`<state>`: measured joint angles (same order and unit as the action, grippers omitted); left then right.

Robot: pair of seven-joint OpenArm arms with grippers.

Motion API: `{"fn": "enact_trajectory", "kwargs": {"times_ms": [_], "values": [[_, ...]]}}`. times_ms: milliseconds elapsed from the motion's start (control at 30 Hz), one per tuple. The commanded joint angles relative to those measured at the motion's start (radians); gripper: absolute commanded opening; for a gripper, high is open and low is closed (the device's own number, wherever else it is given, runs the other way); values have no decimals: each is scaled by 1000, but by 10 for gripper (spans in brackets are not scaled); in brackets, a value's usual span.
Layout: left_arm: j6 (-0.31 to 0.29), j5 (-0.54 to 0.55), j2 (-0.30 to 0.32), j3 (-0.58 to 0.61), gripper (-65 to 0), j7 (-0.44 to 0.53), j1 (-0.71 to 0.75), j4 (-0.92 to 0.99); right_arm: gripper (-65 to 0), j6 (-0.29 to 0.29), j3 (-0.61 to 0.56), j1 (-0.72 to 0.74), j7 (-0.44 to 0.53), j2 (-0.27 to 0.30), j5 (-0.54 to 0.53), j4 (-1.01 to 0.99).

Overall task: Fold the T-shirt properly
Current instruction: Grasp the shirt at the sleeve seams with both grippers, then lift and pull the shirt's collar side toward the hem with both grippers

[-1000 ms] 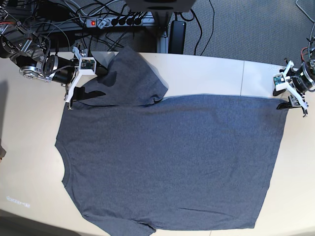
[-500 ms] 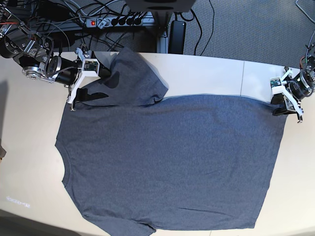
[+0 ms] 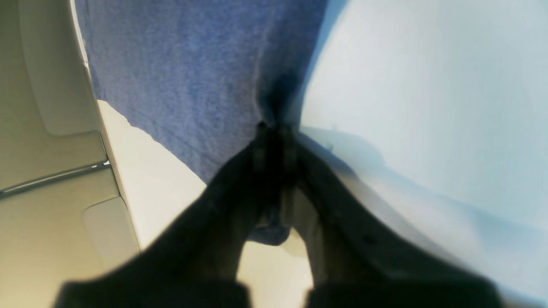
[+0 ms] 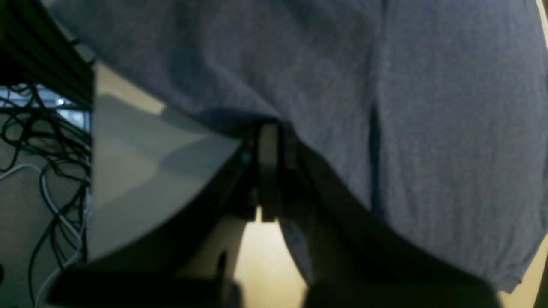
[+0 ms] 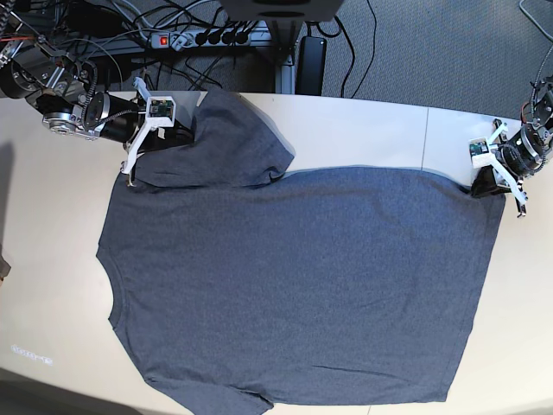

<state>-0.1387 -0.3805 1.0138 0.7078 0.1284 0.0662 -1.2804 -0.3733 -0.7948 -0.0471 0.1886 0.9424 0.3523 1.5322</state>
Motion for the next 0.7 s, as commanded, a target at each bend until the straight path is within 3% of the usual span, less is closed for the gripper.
{"fn": "enact_trajectory", "kwargs": {"times_ms": [0, 200, 367, 533, 667], "values": [[-56, 1, 11, 8, -650, -5, 6, 5, -650, -58, -6, -9, -140, 18, 59, -27], [-56, 62, 11, 8, -650, -5, 5, 5, -650, -58, -6, -9, -140, 18, 52, -27], [-59, 138, 12, 6, -650, -6, 3, 5, -650, -58, -4, -9, -140, 19, -45, -15], [-60, 243, 12, -37, -650, -32, 3, 3, -650, -61, 19, -9, -141, 19, -64, 19], [-60, 250, 18, -42, -650, -48, 3, -14, -650, -62, 76, -9, -158, 19, -118, 61]]}}
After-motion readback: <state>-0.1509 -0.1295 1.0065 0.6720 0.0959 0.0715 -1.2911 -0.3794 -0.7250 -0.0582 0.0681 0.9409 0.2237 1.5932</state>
